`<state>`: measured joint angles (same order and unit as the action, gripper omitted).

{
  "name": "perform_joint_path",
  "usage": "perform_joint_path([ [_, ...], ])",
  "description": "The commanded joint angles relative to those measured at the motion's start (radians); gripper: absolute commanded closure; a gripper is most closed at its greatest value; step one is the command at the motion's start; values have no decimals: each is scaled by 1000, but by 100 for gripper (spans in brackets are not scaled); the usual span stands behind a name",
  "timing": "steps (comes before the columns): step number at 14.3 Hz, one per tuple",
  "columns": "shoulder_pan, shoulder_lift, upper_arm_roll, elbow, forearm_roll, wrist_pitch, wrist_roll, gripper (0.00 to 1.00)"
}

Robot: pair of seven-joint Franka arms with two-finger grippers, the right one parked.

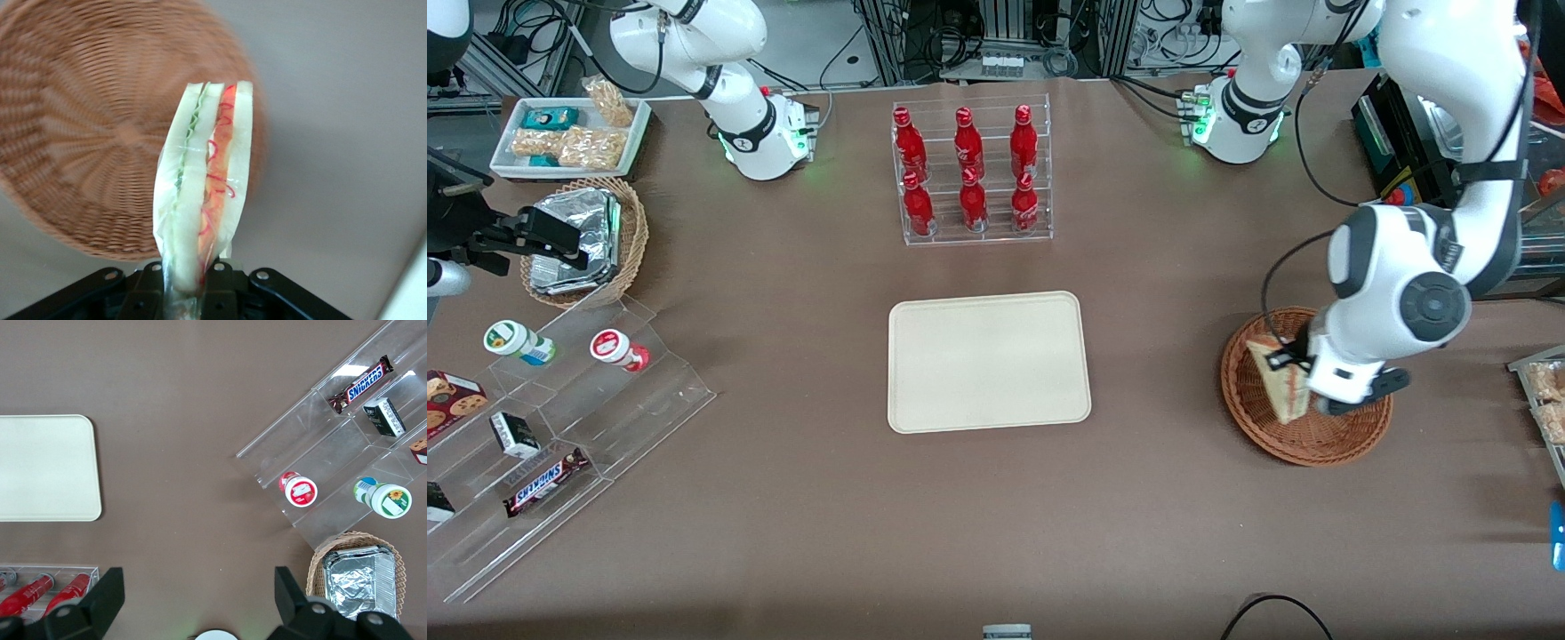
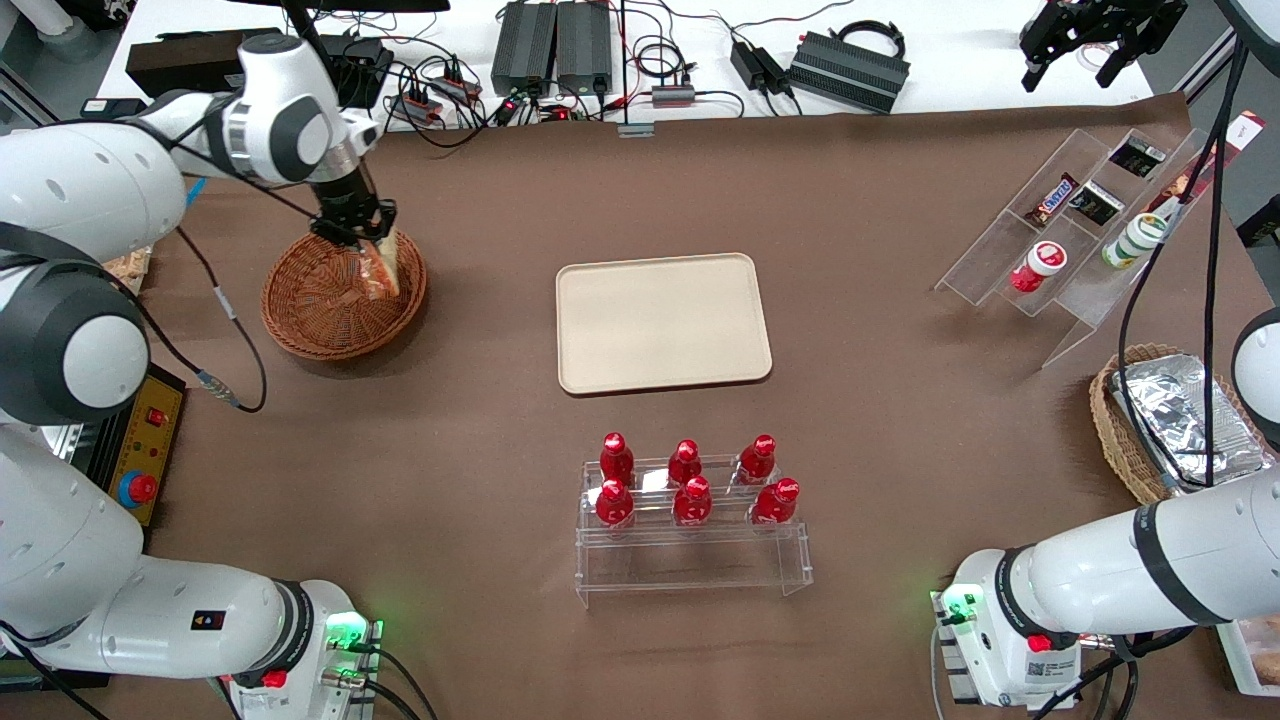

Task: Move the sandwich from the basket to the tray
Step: 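Lift the sandwich and carry it over the white tray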

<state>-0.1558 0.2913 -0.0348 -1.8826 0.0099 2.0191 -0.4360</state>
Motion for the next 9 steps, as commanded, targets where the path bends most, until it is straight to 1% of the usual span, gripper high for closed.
perform_joint_path([
  [1,-137,25,7,42,-7,-14,31,100],
  [2,-190,57,7,71,-8,-7,4,100],
  [6,-378,225,4,264,-22,21,-209,100],
  [8,-464,308,4,359,-37,26,-304,100],
  [9,-490,342,4,409,-36,26,-352,100],
])
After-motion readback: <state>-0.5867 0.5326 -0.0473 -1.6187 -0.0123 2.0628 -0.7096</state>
